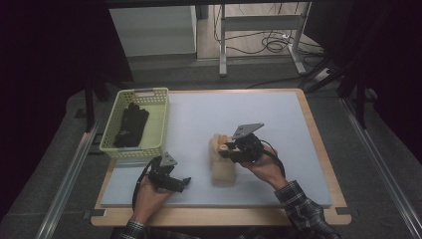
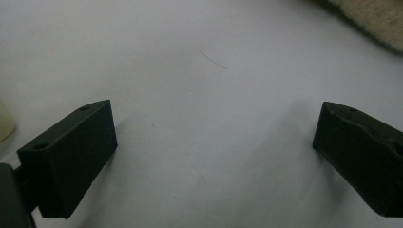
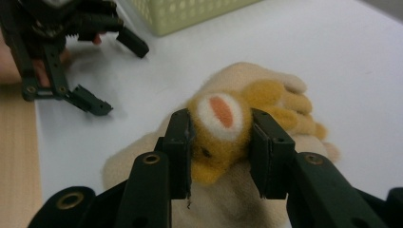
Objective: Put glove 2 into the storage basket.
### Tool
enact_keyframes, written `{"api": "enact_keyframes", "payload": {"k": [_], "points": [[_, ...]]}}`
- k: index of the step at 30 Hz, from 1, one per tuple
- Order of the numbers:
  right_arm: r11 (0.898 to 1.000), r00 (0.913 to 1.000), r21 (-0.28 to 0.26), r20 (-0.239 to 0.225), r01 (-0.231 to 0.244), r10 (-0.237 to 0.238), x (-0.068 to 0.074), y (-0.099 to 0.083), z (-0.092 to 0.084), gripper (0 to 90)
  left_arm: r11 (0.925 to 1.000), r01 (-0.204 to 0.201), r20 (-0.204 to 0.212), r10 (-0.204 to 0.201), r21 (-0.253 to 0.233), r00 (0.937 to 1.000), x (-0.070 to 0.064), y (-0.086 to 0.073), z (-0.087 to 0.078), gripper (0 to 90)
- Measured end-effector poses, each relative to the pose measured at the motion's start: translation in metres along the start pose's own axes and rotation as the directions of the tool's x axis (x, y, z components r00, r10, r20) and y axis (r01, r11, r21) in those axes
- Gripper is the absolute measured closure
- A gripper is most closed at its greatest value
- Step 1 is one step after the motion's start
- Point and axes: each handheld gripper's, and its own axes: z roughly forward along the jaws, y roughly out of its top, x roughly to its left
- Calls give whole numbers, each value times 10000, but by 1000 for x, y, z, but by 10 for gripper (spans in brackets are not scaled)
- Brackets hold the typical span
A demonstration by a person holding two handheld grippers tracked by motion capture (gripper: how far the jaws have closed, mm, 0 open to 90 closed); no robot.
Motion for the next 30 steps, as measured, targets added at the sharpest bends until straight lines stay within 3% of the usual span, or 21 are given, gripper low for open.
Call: {"api": "enact_keyframes", "payload": {"k": [6, 10, 14, 20, 25, 30], "points": [[9985, 9999, 527, 46, 160, -163, 4, -15, 27, 539, 10000, -59, 8, 59, 49, 10000, 0, 0, 0, 9], [9983, 10000, 581, -33, -71, 73, 4, -24, 37, 442, 10000, -57, 8, 57, 49, 10000, 0, 0, 0, 9], [9987, 9997, 449, -25, -253, 254, 2, -22, 33, 350, 10000, -56, 8, 56, 47, 10000, 0, 0, 0, 9], [9979, 9976, 21, 251, -649, 648, -7, -21, 13, 331, 10000, -59, 6, 59, 47, 10000, 0, 0, 0, 9], [9962, 9945, -247, 626, -831, 845, -15, -35, -2, 436, 10000, -62, 6, 62, 49, 10000, 0, 0, 0, 9], [9955, 9929, -161, 720, -933, 943, -16, -51, -14, 671, 10000, -37, 13, 37, 51, 10000, 0, 0, 0, 9]]}}
